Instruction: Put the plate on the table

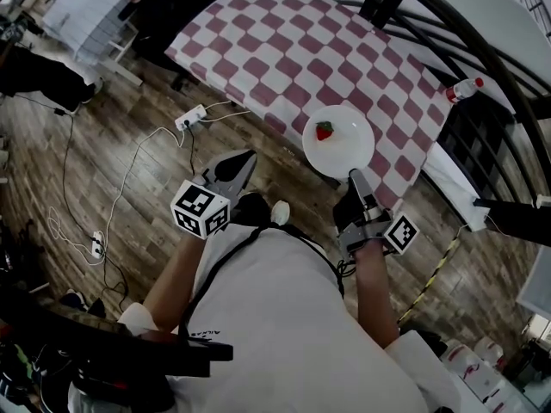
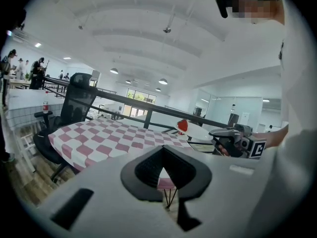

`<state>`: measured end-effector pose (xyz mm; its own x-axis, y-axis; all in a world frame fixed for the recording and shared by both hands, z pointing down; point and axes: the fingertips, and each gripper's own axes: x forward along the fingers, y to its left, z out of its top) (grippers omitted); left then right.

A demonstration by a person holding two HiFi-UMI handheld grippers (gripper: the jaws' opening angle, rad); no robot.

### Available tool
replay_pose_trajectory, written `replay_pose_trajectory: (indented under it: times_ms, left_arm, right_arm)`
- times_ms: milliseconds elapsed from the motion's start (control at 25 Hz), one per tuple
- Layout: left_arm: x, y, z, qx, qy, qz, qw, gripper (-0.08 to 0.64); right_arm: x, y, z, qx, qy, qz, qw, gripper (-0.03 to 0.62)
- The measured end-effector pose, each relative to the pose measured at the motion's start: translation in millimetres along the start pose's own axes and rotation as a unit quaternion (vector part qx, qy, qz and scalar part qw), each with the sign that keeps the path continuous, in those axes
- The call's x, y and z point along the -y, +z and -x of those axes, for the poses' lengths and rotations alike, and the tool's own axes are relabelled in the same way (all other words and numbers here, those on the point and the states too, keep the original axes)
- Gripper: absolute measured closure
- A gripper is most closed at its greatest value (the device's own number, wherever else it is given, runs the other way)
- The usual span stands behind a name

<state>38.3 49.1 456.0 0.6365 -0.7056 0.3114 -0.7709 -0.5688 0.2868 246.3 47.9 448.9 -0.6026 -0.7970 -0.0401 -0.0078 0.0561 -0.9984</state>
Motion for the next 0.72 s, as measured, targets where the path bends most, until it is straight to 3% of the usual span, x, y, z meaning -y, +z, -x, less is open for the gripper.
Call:
replay_pose_trajectory:
  times_ms: [720]
  left_arm:
    - [-22.3, 18.0, -33.0, 0.001, -0.016, -0.004, 0.9999, 0.555]
  right_arm:
    - [-0.6, 12.3, -32.7, 0.009, 0.008, -0.001, 1.0, 0.575]
